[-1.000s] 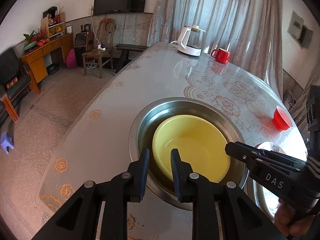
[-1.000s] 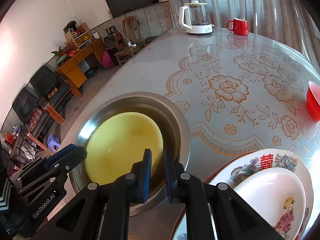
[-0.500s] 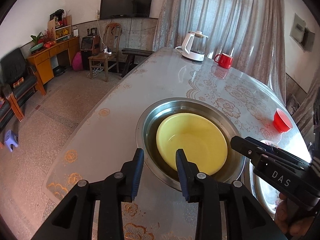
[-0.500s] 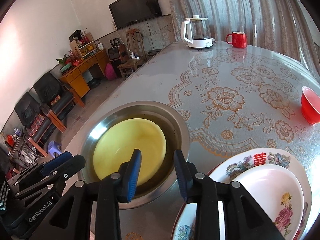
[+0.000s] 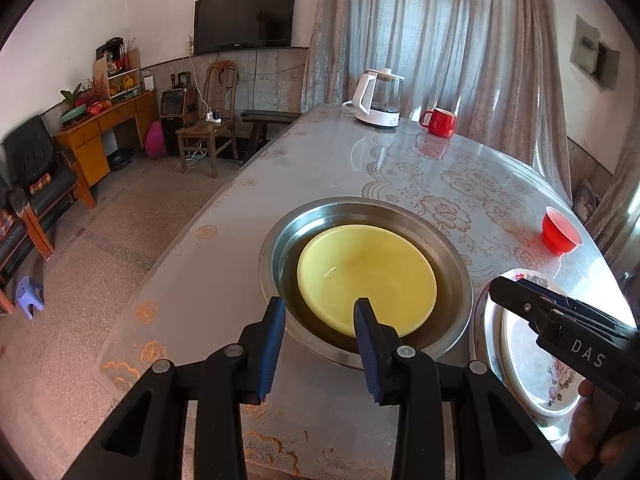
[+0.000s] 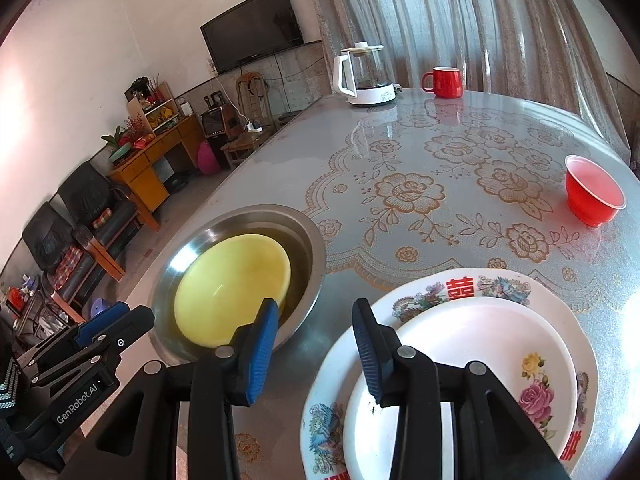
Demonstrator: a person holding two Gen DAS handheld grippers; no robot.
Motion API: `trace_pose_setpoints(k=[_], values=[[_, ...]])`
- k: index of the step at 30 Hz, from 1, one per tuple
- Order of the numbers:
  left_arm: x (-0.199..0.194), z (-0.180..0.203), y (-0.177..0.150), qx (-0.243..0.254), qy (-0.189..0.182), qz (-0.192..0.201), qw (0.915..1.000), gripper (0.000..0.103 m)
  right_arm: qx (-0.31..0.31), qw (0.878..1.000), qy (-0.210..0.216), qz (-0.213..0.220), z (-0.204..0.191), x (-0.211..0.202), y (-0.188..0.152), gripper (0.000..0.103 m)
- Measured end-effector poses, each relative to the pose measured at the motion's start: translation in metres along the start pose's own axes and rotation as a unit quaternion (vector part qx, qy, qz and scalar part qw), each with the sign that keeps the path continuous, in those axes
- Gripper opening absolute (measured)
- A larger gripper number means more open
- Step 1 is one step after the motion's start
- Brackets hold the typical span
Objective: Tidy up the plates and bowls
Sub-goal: 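Move the left gripper back toward the plate stack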
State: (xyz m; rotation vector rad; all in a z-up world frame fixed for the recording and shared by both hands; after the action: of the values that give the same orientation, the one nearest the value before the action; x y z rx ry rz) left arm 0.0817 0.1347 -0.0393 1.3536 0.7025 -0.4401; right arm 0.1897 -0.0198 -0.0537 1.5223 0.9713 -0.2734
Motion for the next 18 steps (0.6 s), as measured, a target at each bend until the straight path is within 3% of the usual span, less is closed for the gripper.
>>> trace_pose_setpoints(k=[18], values=[[-0.016,0.054,-0.002,0.071,-0.014,0.018,0.9972,0.036,0.064,0.998,-0.020,0.021,0.056,-0.032,-0.013,0.039]])
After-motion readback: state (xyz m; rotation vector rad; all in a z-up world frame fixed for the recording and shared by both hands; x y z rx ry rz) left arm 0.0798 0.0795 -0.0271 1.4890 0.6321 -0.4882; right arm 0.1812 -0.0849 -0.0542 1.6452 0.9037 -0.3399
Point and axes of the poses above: each gripper's, at about its wrist camera, not at the fingertips, and x roughly the way its jaws point, z to its right, y to its top, the point moved 8 cm from there along x, roughly the way its jaws point, and after that the axes turned 2 degrees about y, right-handed, at the moved point
